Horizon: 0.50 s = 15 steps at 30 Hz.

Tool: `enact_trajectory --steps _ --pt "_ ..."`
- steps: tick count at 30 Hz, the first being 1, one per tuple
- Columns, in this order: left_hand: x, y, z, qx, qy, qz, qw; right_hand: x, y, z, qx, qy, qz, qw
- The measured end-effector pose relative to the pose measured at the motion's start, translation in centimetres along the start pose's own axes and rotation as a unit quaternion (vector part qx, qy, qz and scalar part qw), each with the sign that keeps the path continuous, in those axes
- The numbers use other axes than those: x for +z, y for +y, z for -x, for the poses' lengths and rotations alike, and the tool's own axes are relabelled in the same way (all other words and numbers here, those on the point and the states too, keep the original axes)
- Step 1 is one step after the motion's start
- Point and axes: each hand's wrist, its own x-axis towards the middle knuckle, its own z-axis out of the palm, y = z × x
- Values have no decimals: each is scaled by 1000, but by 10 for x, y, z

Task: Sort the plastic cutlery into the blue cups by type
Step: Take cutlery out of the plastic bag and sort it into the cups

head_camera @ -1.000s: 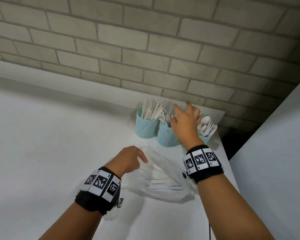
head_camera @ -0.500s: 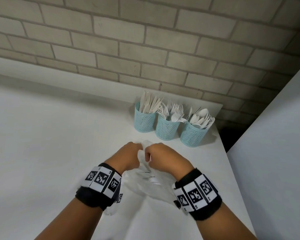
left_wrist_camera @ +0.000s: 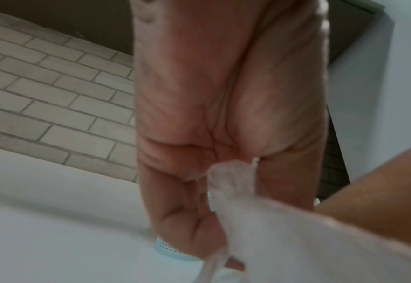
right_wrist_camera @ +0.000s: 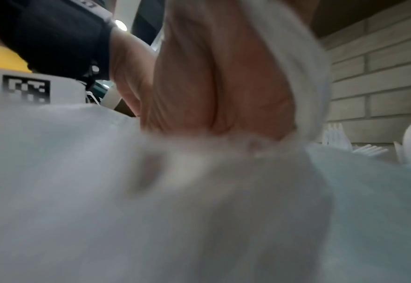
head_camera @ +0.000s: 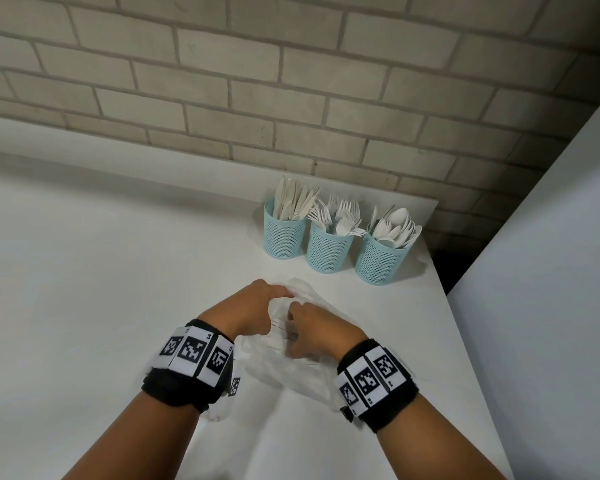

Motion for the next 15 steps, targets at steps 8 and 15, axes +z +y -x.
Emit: enact_trajectory --steps 8,15 --pt "-4 -7 3 7 19 21 1000 0 6 1 -11 4 29 1000" --pt "-1 -10 5 1 -10 46 999 -11 13 7 -26 26 -83 996"
